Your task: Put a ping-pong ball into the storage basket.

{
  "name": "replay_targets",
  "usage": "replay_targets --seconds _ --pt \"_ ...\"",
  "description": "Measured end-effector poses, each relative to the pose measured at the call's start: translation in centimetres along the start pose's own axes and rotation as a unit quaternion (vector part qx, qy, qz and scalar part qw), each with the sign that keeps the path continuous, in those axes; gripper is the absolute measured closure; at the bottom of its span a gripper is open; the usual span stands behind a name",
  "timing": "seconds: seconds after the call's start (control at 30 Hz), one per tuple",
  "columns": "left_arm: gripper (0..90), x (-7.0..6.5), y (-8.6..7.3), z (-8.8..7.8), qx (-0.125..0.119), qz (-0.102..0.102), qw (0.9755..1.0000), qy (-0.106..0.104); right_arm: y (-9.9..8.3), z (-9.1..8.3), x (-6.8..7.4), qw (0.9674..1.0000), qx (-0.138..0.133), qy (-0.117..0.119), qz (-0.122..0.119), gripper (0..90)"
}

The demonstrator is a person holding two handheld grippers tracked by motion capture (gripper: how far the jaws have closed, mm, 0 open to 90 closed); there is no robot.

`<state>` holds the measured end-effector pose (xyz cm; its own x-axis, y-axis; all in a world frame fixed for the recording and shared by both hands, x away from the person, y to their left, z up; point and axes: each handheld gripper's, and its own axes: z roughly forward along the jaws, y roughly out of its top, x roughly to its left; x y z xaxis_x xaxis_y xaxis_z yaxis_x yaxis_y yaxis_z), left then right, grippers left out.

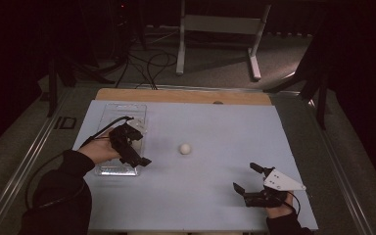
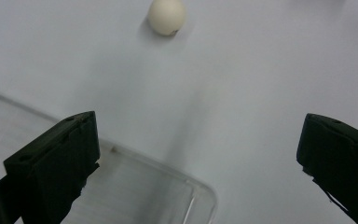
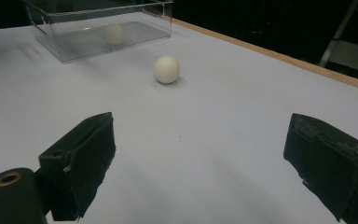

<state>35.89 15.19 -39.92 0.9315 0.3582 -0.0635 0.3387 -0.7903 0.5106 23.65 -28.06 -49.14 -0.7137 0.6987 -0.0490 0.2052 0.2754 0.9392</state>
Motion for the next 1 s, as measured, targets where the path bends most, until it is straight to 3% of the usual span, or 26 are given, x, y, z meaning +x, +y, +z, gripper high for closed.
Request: replay_targets --seconds 0.13,0.23,0.47,0.6,1.0 --pt "0.1 -0.7 0.5 0.3 -0.014 0.007 0.9998 -0.01 0.0 0.0 0.0 1.0 -0.001 -0.002 -0.001 8.8" --pt "0.1 -1.0 0.8 0.6 -0.008 0.014 0.9998 -0.012 0.1 0.0 0.0 1.0 0.0 -0.002 0.001 8.8" --pt "0.1 -1.7 1.8 0.7 -0.021 0.021 0.9995 -0.014 0.1 0.0 -0.1 1.0 -0.002 -0.002 0.001 8.8" --pt "0.1 -2.1 2.1 0.9 -0.019 0.033 0.999 -0.025 0.3 0.3 0.0 1.0 -0.001 0.002 -0.001 8.8" --pt "0.1 -2.0 3.1 1.8 -0.009 0.036 0.9991 -0.021 0.2 0.4 0.0 1.0 -0.002 0.006 -0.001 8.8"
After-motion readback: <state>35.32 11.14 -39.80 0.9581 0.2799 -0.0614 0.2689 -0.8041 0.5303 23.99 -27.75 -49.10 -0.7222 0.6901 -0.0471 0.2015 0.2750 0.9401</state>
